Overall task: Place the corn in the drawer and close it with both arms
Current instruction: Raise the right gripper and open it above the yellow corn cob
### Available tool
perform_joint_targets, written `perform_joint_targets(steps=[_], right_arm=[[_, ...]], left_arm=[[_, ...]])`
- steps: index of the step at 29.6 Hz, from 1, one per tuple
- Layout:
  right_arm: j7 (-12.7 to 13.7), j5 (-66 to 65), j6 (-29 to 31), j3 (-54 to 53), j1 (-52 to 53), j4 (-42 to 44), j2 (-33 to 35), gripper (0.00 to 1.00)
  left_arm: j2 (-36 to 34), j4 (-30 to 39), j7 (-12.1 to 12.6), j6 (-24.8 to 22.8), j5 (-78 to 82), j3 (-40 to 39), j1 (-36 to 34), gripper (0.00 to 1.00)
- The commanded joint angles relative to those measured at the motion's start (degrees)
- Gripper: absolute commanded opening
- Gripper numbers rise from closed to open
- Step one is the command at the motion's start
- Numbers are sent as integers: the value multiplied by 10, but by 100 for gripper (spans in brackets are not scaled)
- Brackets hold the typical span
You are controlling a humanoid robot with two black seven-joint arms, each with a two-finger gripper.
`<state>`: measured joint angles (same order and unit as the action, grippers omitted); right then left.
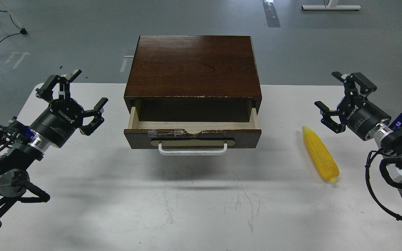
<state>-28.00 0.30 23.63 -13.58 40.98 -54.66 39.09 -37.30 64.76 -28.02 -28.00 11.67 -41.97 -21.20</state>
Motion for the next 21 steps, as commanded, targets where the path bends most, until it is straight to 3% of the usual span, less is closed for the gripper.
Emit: perform_joint_targets(steps=[1, 12, 21], right_arm=[[0, 0, -1, 0, -1, 0, -3, 100], [0, -6, -2, -15, 5, 34, -4, 100], [0, -7, 0, -20, 2, 46, 25, 100]], left_arm=[[1, 0, 0, 0, 1, 0, 0, 100], [-5, -8, 0, 0, -2, -1, -1, 100], [-10, -53, 0, 0, -6, -6, -2, 100]])
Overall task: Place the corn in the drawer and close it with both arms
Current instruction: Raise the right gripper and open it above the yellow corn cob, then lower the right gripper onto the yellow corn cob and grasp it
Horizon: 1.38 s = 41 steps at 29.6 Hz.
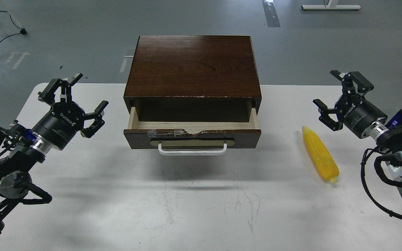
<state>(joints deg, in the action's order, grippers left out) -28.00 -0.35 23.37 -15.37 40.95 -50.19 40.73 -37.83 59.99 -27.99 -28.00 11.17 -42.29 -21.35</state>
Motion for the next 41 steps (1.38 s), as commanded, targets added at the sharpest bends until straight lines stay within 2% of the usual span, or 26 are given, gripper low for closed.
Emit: perform_joint_targets(steps=[1, 4, 7, 12, 16, 21, 24, 37, 41], right_arm=[[0, 0, 4, -1, 5, 0, 10, 100], [0, -3, 7, 1, 10, -3, 17, 100], [0, -39, 40, 3, 16, -36, 68, 100], [0, -203, 38, 2, 56, -74, 116, 100], [0, -324, 12, 3, 75, -76, 128, 100], [0, -543, -37, 9, 77, -78, 132, 100], [0, -620, -49, 21, 73, -79, 131, 100], [0, -712, -53, 212, 142, -49, 87, 100], [0, -713, -54, 228, 148, -37, 70, 100]], left_arm=[[-9, -6, 0, 0, -1, -2, -1, 100], [-21, -6, 0, 0, -3, -3, -1, 100], [-22, -1, 0, 0, -3, -3, -1, 100], [-22, 4, 0, 0, -3, -3, -1, 100], [-22, 7, 0, 0, -3, -5, -1, 100], [-21, 12, 0, 0, -3, -5, 0, 100], [-20, 12, 0, 0, -3, -5, 0, 100], [-19, 16, 0, 0, -3, -4, 0, 100], [-19, 16, 0, 0, -3, -4, 0, 100]])
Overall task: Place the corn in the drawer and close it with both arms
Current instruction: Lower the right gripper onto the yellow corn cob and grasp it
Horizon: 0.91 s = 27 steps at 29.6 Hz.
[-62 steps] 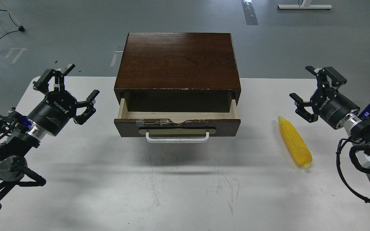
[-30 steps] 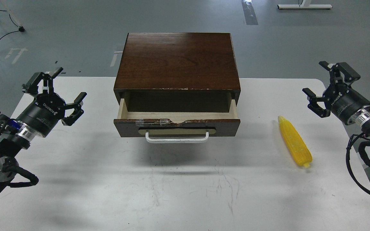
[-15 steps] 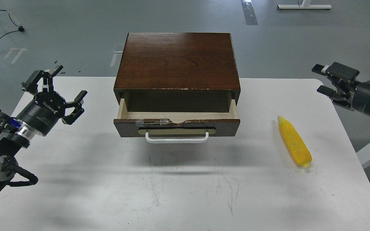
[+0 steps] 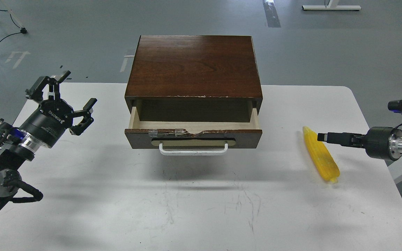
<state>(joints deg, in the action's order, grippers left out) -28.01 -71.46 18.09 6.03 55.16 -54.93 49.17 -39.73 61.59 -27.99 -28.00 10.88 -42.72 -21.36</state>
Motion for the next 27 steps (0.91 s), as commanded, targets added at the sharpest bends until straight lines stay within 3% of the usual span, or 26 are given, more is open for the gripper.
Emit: perform_joint_targets(steps=[1, 11, 15, 20, 21, 23, 25, 27], right_arm=[[0, -2, -3, 14, 6, 13, -17, 100], [0, -17, -4, 50, 7, 49, -54, 100], [0, -17, -4, 56, 6, 49, -58, 95], [0, -17, -4, 76, 7, 47, -58, 74], [0, -17, -3, 78, 7, 47, -58, 64], [0, -17, -3, 79, 7, 46, -58, 55], [0, -18, -3, 79, 7, 44, -55, 35], [0, -18, -3, 79, 7, 44, -54, 22]], left_arm=[[1, 0, 0, 0, 0, 0, 0, 100], [0, 0, 0, 0, 0, 0, 0, 100], [0, 2, 0, 0, 0, 0, 0, 100], [0, 4, 0, 0, 0, 0, 0, 100], [0, 4, 0, 0, 0, 0, 0, 100], [0, 4, 0, 0, 0, 0, 0, 100], [0, 4, 0, 0, 0, 0, 0, 100], [-1, 5, 0, 0, 0, 0, 0, 100]])
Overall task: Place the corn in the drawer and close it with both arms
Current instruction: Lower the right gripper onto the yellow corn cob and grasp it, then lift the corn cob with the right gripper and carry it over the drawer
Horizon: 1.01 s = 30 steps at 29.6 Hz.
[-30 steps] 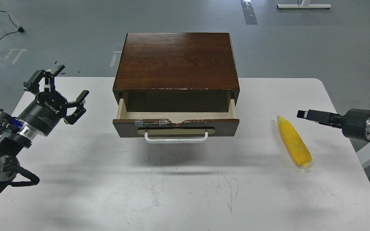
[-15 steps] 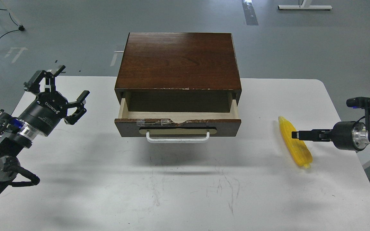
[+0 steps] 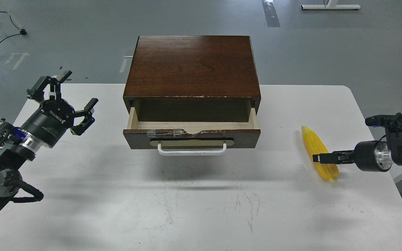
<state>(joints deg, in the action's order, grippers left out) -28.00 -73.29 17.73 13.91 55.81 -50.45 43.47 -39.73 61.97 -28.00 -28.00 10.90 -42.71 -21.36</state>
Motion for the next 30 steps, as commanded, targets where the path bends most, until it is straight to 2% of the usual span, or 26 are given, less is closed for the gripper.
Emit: perform_joint_targets(steps=[1, 3, 7, 10, 14, 16, 17, 21, 24, 30], right_arm=[[0, 0, 0, 1, 2, -1, 4, 20], [0, 1, -1, 0, 8, -3, 5, 17], [0, 30, -2, -15, 99, -11, 21, 17], [0, 105, 4, -10, 207, -54, 37, 17], [0, 127, 15, 8, 316, -98, 41, 18], [0, 124, 20, 51, 398, -144, 15, 18], [0, 124, 20, 52, 398, -144, 14, 18], [0, 120, 20, 128, 499, -197, -57, 18], [0, 100, 20, 160, 531, -237, -95, 18], [0, -12, 6, 189, 550, -249, -152, 18]], left_arm=[[-1, 1, 0, 0, 0, 0, 0, 100], [-2, 1, 0, 0, 0, 0, 0, 100], [-5, 3, 0, 0, 0, -1, 0, 100], [-10, 10, 0, 0, 0, -2, 0, 100], [-10, 13, 0, 0, 0, -2, 0, 100], [-10, 13, 0, 0, 0, -3, 0, 100], [-10, 13, 0, 0, 0, -3, 0, 100], [-14, 16, 0, 0, 0, -3, 0, 100], [-18, 16, 0, 0, 0, -3, 0, 100], [-23, 16, 0, 0, -1, -3, 0, 100]])
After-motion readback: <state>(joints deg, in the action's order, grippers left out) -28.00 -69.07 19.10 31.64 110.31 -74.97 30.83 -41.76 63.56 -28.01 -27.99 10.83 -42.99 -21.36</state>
